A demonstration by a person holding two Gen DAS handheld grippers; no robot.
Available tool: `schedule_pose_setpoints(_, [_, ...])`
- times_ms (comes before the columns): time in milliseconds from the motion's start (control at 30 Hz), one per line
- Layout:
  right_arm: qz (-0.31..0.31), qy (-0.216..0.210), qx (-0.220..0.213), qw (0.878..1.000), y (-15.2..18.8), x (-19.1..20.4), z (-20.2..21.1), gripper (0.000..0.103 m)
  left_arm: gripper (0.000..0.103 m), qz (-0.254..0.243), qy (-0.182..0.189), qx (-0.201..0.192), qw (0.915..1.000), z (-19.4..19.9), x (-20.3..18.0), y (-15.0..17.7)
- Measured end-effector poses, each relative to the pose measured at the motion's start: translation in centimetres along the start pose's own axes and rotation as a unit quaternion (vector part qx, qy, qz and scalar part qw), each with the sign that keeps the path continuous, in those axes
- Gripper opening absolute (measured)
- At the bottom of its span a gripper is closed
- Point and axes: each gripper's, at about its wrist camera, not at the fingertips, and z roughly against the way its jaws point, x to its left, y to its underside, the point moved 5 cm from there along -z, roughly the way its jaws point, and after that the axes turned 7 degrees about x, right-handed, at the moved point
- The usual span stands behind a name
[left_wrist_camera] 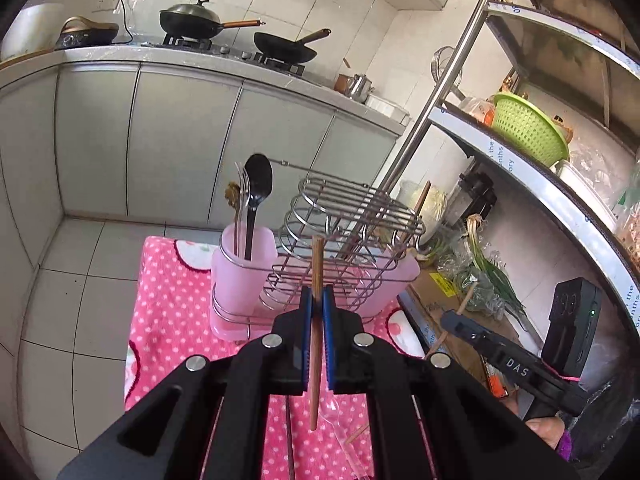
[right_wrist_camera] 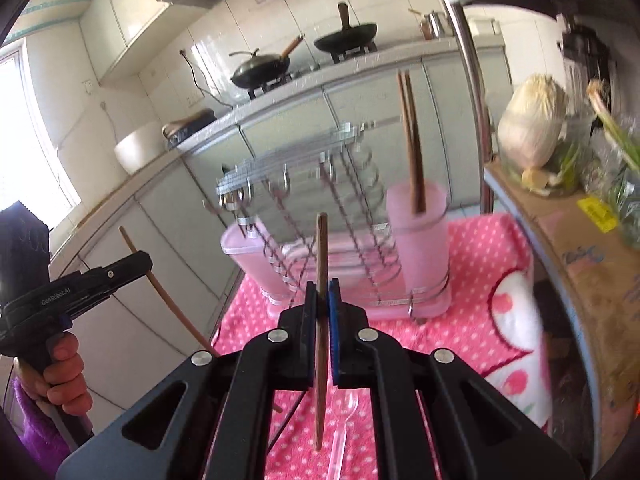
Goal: Organize utensils
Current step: 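Carry the chopstick in the left tool while the right tool carries its chopstick to the pink cup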
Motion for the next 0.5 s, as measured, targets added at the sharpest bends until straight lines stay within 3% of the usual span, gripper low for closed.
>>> schedule_pose_setpoints(233, [0.010,0.012,-0.053,0.998,-6.4,-0.7,5.0,0.006,0.005,0.006,-0.006,-0.040,0.9992,3.5,0.4,-4.4])
schedule_pose_setpoints(500, [0.018,0.034,-0.090,0.995,-11.8,-1.7,7.5,0.006,0.005,0.000,-0.020,-0.086,0.9961,6.8,0.2,-8.8])
